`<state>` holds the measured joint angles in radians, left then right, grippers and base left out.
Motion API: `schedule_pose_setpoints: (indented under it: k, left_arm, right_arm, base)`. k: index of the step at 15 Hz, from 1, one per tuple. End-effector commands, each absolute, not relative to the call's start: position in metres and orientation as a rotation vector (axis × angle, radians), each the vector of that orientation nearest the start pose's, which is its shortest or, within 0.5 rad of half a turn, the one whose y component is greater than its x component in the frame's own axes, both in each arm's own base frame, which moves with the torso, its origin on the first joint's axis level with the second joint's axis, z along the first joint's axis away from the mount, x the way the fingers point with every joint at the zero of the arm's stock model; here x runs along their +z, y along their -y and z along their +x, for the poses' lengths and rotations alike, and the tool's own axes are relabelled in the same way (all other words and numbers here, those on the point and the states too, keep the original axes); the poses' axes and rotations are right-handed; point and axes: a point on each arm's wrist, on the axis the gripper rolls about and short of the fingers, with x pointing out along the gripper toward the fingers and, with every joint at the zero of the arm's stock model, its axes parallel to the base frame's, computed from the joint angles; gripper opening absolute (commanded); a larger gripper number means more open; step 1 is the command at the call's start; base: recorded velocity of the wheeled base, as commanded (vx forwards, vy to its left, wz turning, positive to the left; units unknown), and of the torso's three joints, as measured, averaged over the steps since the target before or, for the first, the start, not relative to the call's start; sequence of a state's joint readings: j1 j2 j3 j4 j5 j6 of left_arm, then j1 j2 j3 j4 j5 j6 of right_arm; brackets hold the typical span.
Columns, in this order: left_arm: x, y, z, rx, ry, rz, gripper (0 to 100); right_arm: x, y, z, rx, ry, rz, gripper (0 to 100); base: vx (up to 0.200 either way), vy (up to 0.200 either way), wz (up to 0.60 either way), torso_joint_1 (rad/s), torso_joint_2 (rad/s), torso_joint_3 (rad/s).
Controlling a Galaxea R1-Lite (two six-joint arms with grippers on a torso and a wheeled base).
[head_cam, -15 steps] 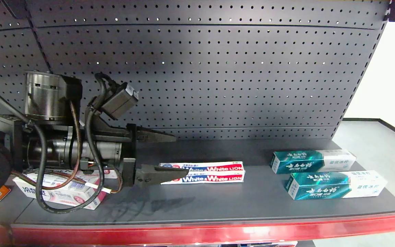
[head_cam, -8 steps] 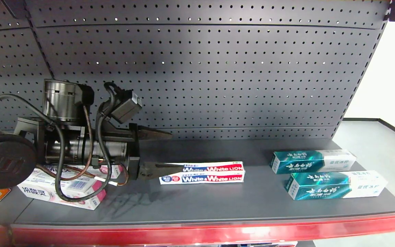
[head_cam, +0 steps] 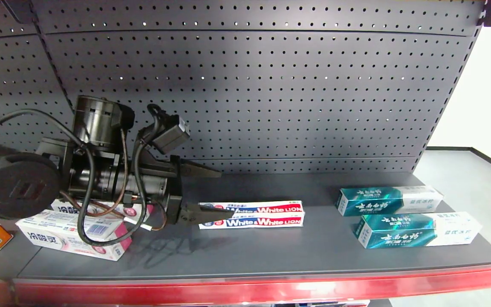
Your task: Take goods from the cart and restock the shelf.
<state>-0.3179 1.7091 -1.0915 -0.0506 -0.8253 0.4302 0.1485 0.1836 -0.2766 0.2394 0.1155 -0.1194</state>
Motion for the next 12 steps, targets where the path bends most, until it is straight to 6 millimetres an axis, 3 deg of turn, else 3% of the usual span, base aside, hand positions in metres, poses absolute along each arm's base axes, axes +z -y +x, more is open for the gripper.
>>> schedule_pose_setpoints:
  k: [1, 4, 12]
  left_arm:
    - [0.221, 0.115, 0.292, -1.221, -0.318, 0.247, 100]
    - [0.220, 0.111, 0.280, -1.243, -0.481, 0.237, 100]
    - [0.228, 0.105, 0.267, -1.201, -0.535, 0.306, 100]
  right_arm:
    - [0.131, 0.002, -0.027, 0.272, -0.126, -0.121, 0]
    - [0.131, 0.001, -0.027, 0.273, -0.126, -0.121, 0]
    - [0.129, 0.001, -0.027, 0.270, -0.129, -0.121, 0]
  base:
    - [0.000, 0.000, 0.00, 0.000, 0.00, 0.000]
    - [0.000, 0.000, 0.00, 0.000, 0.00, 0.000]
    - [0.000, 0.000, 0.00, 0.000, 0.00, 0.000]
